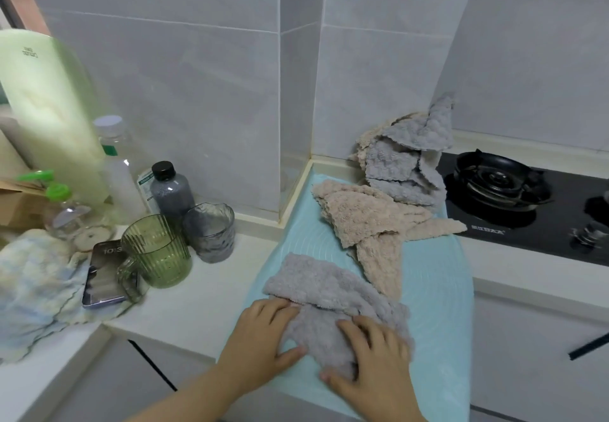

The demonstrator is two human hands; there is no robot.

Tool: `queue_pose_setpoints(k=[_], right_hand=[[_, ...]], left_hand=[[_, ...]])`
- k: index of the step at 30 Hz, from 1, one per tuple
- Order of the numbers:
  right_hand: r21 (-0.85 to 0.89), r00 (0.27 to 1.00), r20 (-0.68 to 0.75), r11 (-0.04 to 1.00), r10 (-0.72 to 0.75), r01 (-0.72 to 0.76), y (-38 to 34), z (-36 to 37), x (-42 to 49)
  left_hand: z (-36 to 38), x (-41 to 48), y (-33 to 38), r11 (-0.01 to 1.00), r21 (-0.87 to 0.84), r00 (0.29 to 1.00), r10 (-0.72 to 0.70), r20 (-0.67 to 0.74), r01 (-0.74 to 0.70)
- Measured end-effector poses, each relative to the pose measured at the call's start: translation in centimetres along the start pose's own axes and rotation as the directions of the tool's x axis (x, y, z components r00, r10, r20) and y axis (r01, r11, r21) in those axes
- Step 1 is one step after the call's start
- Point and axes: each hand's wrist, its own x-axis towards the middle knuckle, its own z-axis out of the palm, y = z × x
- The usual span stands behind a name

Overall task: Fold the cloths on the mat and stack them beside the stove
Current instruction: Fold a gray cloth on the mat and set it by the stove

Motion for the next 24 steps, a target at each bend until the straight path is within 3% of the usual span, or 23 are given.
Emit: queue_pose_setpoints(k=[3,6,8,11,13,16,19,21,23,24], right_hand=[[-0.034,0.998,0.040,0.998,-0.055,0.057,0.2,-0.2,0.1],[0.011,0.998,-0.038,0.998,-0.057,0.058,0.8,-0.5,0.5],[0.041,0.997,-0.074,0.999,-0.027,0.030,1.3,-1.1,0.8],[0.193,0.993,-0.069,0.978,0.095,-0.081,2.1,-3.3,2.0],[0.356,0.985,0.053,0.919,0.162,-0.170,2.3,-5.2,2.9],[0.470,0.942,0.285,0.831,0.176,-0.297,2.6,-6.8,3.8],[0.384,0.766,0.622,0.790,0.162,-0.478,2.5,-7.7,4.1],[0.426,0.722,0.650,0.672,0.239,-0.606,2.3,-7.9,4.3],[0.521,0.791,0.436,0.596,0.430,-0.611,2.7,-7.8,4.9],[0.516,0.812,0.290,0.632,0.506,-0.578,3.1,-7.5,5.3]], left_hand=[[-0.5,0.2,0.0,0.999,0.002,0.999,-0.042,-0.006,0.042],[-1.5,1.1,0.3,0.987,-0.105,0.992,-0.123,0.015,0.124],[-2.8,1.9,0.4,0.964,-0.177,0.980,-0.188,0.064,0.196],[-4.5,2.8,0.5,0.935,-0.266,0.970,-0.241,0.000,0.233],[-5.9,3.3,0.8,0.918,-0.291,0.963,-0.262,0.059,0.268],[-7.1,4.0,0.9,0.940,-0.166,0.916,-0.234,0.325,0.299],[-7.5,4.6,1.1,0.953,-0.065,0.804,-0.212,0.555,0.296],[-7.1,4.8,1.4,0.949,-0.107,0.851,-0.211,0.481,0.296],[-6.5,5.4,1.8,0.933,-0.172,0.938,-0.279,0.203,0.315],[-6.1,5.9,2.0,0.923,-0.185,0.941,-0.325,0.090,0.336]])
